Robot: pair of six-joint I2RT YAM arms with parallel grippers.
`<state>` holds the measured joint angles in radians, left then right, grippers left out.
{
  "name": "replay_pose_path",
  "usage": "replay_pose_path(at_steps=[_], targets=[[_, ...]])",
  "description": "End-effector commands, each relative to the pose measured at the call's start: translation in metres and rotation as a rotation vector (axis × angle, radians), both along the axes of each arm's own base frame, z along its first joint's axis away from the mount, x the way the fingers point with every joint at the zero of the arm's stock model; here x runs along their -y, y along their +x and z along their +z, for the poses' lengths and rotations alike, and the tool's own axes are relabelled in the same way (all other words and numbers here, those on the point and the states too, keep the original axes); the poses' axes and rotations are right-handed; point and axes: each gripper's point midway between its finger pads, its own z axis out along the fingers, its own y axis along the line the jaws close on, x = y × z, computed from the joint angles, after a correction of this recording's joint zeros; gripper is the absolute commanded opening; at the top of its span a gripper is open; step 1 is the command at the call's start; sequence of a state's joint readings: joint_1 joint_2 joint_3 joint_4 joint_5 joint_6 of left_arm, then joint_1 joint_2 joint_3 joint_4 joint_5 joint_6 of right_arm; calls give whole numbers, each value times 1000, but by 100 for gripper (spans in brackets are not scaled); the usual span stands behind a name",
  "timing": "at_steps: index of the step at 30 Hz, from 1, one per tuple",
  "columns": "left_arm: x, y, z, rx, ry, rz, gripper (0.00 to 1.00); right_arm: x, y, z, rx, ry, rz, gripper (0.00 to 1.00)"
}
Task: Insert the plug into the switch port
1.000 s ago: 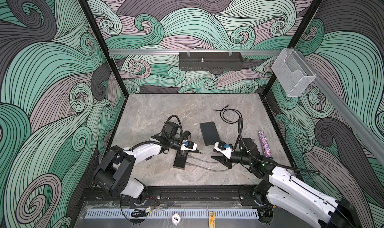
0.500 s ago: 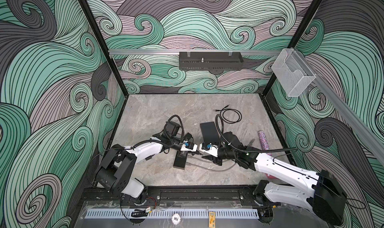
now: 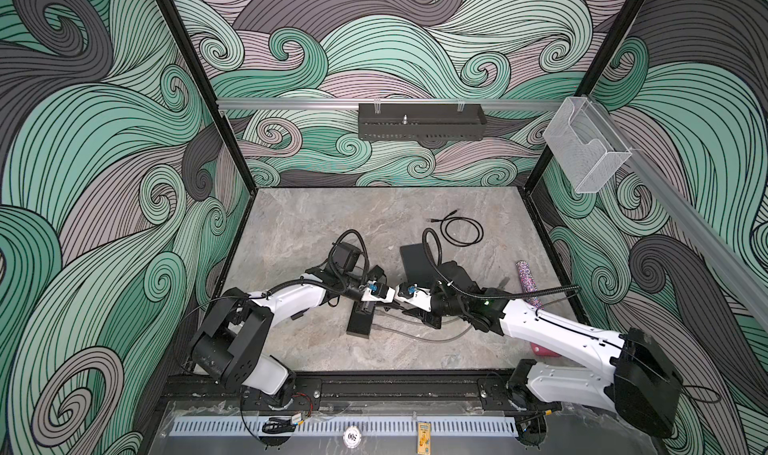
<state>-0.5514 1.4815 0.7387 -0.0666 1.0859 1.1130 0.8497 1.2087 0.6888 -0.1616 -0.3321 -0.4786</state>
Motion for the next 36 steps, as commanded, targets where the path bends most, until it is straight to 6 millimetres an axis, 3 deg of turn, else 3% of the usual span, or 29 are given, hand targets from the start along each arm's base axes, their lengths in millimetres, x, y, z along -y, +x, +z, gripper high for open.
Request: replay_pose_path(at_steps=[1, 10, 11, 12, 13, 17, 21, 26, 31, 36], targets=[[4, -3, 15, 16, -44, -29, 0, -4, 0, 7, 13, 9, 8, 31], [6, -2, 16, 9, -46, -23, 3, -4, -4, 6, 5, 6, 28, 1], [7, 1, 16, 11, -45, -8, 19, -3, -4, 7, 8, 9, 27, 0], [8, 6, 15, 8, -45, 20, 92, -2, -4, 8, 12, 12, 24, 0], [9, 10, 15, 10, -45, 49, 98, -1, -4, 8, 16, 15, 20, 0], [8, 33, 14, 11, -40, 229, 99, 7, 0, 8, 37, 16, -16, 0], [14, 62, 55, -42, -137, 454, 98, 16, 7, 9, 23, 41, -69, 0], [14, 85, 106, -199, -196, 608, 99, 24, 10, 25, 20, 89, -105, 0], [-1, 61, 152, -180, 18, 566, 99, 32, 7, 31, -51, 109, -93, 0], [-53, 27, 144, 4, 391, 506, 92, 30, 1, 34, -80, 110, -51, 0]])
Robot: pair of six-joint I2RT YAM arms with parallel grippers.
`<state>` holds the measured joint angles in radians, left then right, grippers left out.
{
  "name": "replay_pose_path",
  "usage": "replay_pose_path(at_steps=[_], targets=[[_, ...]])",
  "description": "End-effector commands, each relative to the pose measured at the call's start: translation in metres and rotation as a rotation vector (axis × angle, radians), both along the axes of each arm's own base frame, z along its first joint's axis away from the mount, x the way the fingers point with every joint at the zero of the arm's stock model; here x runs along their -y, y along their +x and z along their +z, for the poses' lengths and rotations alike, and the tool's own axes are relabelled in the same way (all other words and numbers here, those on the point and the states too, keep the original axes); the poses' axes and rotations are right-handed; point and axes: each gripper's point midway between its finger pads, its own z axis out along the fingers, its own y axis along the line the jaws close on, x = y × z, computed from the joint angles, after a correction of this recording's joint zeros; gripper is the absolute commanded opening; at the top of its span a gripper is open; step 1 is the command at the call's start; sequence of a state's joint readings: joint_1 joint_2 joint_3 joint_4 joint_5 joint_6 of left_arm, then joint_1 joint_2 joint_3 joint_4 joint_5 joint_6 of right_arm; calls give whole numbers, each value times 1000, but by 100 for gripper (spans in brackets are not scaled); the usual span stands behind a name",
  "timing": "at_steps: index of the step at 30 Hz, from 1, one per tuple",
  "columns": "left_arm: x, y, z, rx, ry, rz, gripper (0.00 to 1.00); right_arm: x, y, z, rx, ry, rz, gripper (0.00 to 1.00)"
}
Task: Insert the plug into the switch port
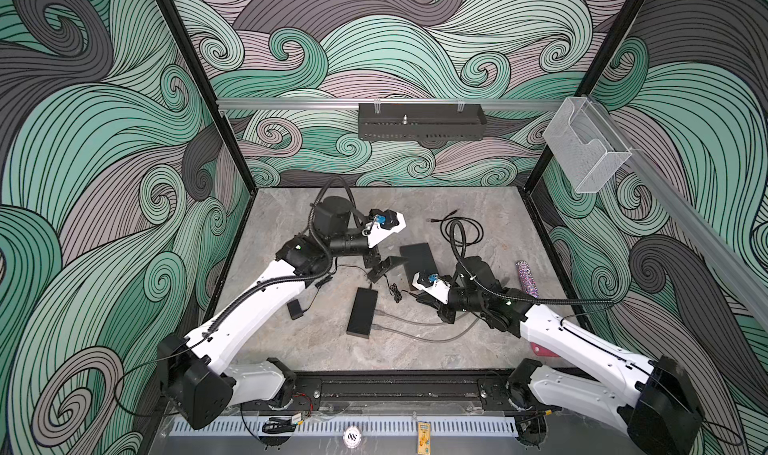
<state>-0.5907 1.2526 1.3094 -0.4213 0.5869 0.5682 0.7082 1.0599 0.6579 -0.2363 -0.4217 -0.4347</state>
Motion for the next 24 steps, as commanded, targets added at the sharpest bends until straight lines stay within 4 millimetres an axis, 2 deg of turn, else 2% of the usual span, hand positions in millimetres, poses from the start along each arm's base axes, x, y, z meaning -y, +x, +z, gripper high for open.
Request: replay_pose_path(at_steps=[1, 3, 7, 9, 10, 11, 16, 24], targets=[[-53, -46, -71, -118, 419, -58, 90, -6, -12, 12, -37, 39, 67, 0], [-62, -53, -85, -108, 511, -81, 83, -9, -19, 15, -53, 51, 105, 0], [-61, -69, -112, -98, 598, -142, 81, -11, -30, 20, -81, 58, 170, 0], [-62, -72, -125, -117, 655, -162, 68, -13, -36, 21, -103, 75, 195, 0], [-62, -73, -131, -114, 687, -173, 52, -15, -39, 22, -114, 91, 208, 0], [-61, -74, -135, -108, 707, -181, 44, -17, -42, 24, -125, 111, 227, 0], [-51, -76, -143, -115, 779, -211, 48, -25, -50, 27, -243, 125, 276, 0], [-33, -83, -147, -108, 817, -263, 49, -37, -48, 30, -358, 126, 302, 0]])
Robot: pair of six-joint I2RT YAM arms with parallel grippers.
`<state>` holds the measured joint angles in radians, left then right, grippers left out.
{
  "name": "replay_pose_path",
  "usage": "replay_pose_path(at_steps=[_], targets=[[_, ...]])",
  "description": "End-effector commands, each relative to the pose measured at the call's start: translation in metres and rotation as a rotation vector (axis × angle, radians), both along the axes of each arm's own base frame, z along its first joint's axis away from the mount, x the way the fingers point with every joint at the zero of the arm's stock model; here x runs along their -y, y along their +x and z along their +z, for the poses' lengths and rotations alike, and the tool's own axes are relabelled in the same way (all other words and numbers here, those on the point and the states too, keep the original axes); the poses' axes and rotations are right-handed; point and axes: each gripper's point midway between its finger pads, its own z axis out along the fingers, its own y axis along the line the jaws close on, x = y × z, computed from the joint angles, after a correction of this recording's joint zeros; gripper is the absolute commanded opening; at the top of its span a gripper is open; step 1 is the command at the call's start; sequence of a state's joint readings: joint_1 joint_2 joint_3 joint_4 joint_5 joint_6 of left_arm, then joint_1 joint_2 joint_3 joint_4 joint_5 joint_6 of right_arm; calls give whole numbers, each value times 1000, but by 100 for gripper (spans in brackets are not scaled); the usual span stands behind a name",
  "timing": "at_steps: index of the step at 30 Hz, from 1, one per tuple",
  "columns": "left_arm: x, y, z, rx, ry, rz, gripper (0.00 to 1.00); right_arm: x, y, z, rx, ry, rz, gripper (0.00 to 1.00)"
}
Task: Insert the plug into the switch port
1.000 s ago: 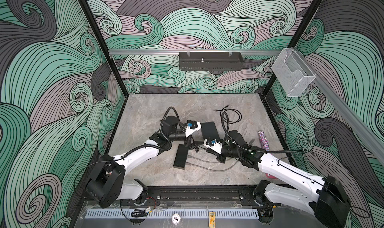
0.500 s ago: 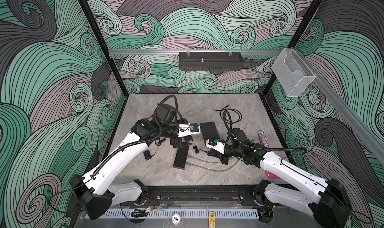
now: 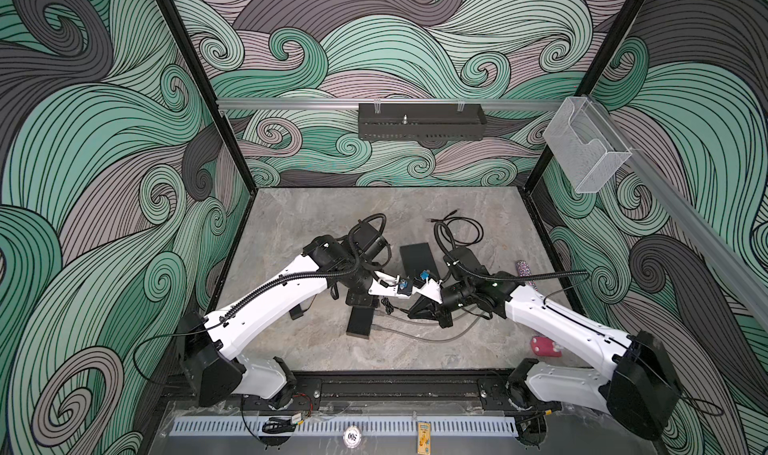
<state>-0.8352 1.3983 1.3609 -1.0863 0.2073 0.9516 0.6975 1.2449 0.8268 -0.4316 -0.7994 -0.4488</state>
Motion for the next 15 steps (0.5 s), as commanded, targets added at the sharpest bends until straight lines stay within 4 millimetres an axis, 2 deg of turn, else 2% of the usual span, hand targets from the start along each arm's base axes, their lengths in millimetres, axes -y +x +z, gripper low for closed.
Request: replay_pose_path(at_steps=[1, 3, 5, 9, 15], targets=[[4, -6, -4, -13, 38, -30, 49, -8, -7, 17, -42, 50, 44, 0], [8, -7, -11, -27, 62, -36, 48, -10, -6, 20, -55, 64, 43, 0], [13, -7, -7, -18, 59, -43, 46, -13, -1, 23, -97, 84, 21, 0], [19, -6, -1, 23, 24, -58, 46, -15, -4, 26, -146, 91, 56, 0], [21, -7, 0, 71, 21, -92, 39, -18, -3, 26, -186, 82, 62, 0]])
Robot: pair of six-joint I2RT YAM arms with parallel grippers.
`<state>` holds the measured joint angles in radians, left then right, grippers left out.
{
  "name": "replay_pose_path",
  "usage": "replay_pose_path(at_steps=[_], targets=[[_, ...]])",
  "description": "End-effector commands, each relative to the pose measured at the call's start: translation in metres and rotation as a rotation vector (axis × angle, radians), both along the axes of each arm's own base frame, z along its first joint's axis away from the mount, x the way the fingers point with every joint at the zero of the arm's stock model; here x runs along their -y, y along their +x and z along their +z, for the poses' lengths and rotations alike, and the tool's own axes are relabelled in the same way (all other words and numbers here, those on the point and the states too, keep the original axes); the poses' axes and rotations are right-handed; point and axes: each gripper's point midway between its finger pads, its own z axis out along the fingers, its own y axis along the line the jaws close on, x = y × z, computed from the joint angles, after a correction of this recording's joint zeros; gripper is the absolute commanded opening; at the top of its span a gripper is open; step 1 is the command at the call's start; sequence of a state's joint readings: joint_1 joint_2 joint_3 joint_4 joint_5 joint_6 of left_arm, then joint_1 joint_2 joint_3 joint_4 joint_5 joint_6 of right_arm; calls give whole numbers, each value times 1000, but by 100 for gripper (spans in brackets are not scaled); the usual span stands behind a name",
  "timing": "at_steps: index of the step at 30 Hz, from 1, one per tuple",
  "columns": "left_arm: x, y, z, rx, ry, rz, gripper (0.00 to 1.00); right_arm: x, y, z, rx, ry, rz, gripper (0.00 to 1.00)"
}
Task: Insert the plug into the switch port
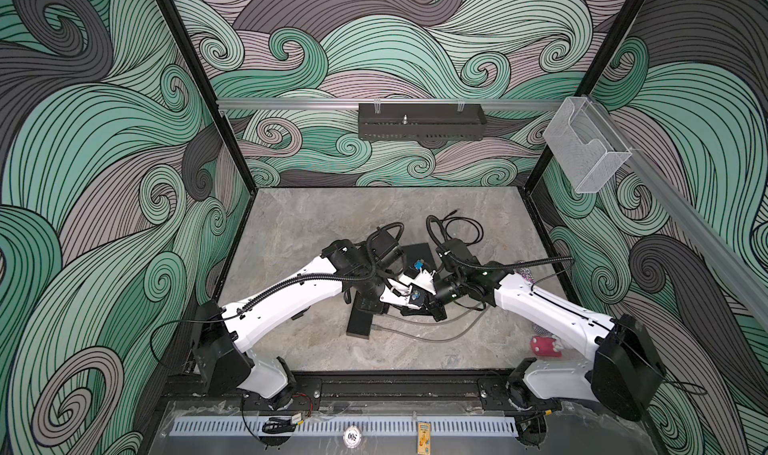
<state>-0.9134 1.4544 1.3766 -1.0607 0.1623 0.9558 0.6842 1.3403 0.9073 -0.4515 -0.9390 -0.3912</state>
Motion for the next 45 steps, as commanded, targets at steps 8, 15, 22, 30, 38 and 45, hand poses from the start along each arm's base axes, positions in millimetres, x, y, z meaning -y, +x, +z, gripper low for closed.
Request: replay_pose_path(at_steps=[8, 15, 22, 30, 38, 45], targets=[[6, 0, 6, 107, 10, -48, 24, -7, -2, 13, -79, 19, 38, 0], [8, 1, 2, 112, 21, -47, 20, -7, 1, 9, -83, 2, 25, 0], [8, 0, 1, 109, 26, -40, 13, -9, 11, 9, -86, -5, -22, 0], [11, 0, 1, 115, 21, -40, 20, -11, 13, 10, -93, -3, -29, 0], [9, -1, 0, 115, 30, -36, 0, -10, 14, 6, -92, -16, -37, 0], [0, 3, -5, 117, 78, 24, 0, 0, 30, 0, 29, -71, -139, 49]])
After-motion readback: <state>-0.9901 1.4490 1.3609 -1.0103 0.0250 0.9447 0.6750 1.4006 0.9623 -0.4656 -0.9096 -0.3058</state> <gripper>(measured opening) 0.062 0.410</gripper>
